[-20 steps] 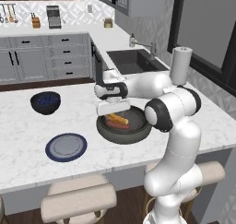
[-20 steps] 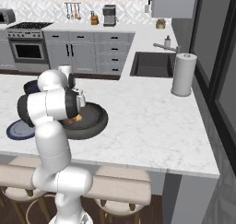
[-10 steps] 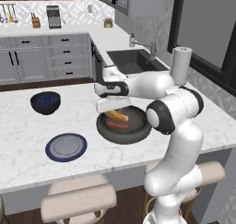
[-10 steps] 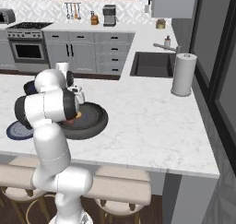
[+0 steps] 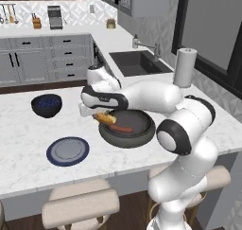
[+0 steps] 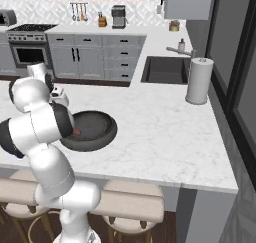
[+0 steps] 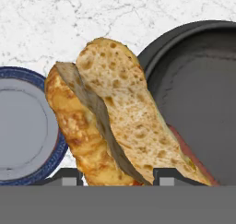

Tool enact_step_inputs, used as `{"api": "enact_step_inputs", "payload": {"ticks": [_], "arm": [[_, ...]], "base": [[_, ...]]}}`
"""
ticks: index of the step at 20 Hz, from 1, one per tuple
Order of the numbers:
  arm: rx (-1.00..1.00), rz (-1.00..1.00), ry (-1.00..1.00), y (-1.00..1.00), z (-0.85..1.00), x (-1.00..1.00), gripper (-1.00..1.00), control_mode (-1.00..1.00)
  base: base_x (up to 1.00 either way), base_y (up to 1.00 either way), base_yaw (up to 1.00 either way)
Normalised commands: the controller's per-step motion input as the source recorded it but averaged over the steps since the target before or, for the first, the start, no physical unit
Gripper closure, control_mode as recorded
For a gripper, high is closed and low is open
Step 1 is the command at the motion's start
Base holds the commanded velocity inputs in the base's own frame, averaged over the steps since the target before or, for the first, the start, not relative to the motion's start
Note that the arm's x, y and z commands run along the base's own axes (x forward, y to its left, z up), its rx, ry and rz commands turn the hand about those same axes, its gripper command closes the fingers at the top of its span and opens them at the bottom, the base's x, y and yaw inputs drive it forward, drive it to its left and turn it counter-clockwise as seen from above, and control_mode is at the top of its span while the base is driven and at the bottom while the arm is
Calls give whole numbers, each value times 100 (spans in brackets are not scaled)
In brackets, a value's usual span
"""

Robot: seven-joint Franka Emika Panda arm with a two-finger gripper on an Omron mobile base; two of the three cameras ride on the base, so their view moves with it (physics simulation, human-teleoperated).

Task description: Place one bun and one sausage from the bowl on each plate.

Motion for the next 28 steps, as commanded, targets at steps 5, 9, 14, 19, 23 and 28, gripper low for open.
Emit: {"api": "enact_step_inputs", "payload": {"ticks": [5, 9, 14, 19, 23, 28], "arm": [[0, 4, -10, 100, -1, -3, 100, -100], [0, 2, -4, 100, -10, 0, 100, -100], [1, 5, 1, 88, -40, -15, 100, -100], [0, 2, 5, 17, -24, -9, -100, -100], [0, 0, 2, 0, -6, 1, -100, -100], [1, 0, -1, -19, 11, -4, -100, -100]], "base": [[0, 0, 0], [0, 0, 0], [0, 0, 0], [0, 0, 0], [0, 0, 0], [0, 0, 0]]}}
